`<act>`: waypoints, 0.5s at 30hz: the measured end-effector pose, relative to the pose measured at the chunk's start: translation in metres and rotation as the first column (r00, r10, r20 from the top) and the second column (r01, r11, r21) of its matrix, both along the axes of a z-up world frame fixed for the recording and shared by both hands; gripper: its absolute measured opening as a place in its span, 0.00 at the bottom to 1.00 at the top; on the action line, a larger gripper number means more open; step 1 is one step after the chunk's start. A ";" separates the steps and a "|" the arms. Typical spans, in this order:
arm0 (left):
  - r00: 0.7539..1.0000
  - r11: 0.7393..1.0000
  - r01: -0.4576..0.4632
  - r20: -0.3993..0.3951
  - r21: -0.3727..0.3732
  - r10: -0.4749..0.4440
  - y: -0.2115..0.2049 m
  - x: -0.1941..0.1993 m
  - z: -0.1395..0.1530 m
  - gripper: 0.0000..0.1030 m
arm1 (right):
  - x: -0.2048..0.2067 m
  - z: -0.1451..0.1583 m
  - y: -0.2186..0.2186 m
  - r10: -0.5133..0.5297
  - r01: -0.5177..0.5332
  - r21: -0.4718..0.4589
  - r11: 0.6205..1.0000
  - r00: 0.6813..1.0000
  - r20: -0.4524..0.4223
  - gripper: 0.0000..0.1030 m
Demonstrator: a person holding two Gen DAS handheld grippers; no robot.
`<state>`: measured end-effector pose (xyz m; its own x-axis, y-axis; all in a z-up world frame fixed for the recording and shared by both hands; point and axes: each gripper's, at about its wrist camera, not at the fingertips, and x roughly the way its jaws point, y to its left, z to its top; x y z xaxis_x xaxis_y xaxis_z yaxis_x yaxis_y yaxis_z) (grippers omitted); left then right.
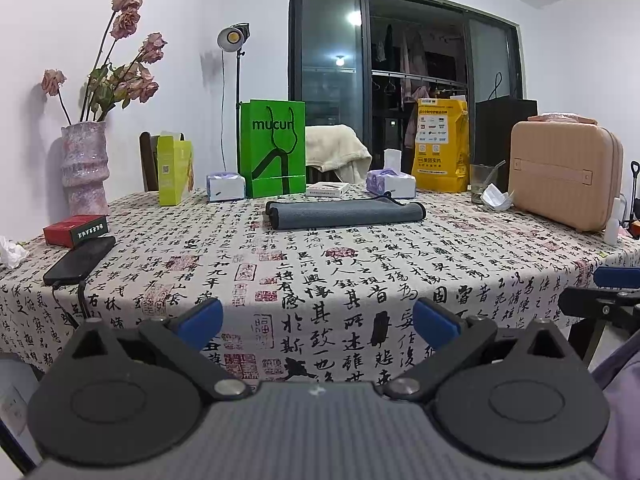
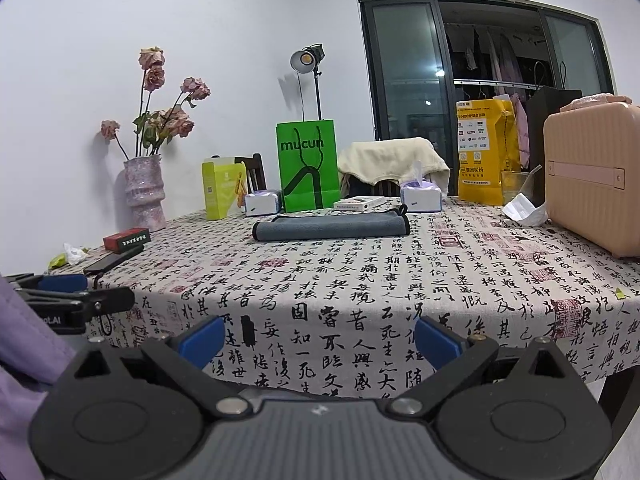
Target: Fold towel
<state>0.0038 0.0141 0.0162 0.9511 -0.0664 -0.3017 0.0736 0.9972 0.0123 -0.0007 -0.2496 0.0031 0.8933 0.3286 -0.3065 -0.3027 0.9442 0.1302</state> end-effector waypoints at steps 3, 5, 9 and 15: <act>1.000 1.000 0.002 -0.001 0.001 -0.002 0.000 0.000 0.000 1.00 | 0.000 0.000 0.000 0.001 -0.001 0.000 1.000 1.000 0.000 0.99; 1.000 1.000 0.000 0.000 0.001 0.000 0.000 0.000 0.001 1.00 | 0.000 0.000 0.000 0.001 -0.001 0.000 1.000 1.000 -0.001 0.99; 1.000 1.000 0.002 0.000 0.001 -0.002 0.001 0.000 0.001 1.00 | 0.000 0.000 0.000 0.000 0.000 0.000 1.000 1.000 0.000 0.99; 1.000 1.000 0.001 0.000 0.002 -0.001 0.000 0.000 0.001 1.00 | 0.000 0.000 0.000 0.001 -0.001 0.001 1.000 1.000 -0.002 0.99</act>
<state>0.0035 0.0144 0.0168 0.9510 -0.0665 -0.3020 0.0741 0.9972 0.0139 -0.0003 -0.2500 0.0028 0.8925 0.3300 -0.3076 -0.3036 0.9437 0.1315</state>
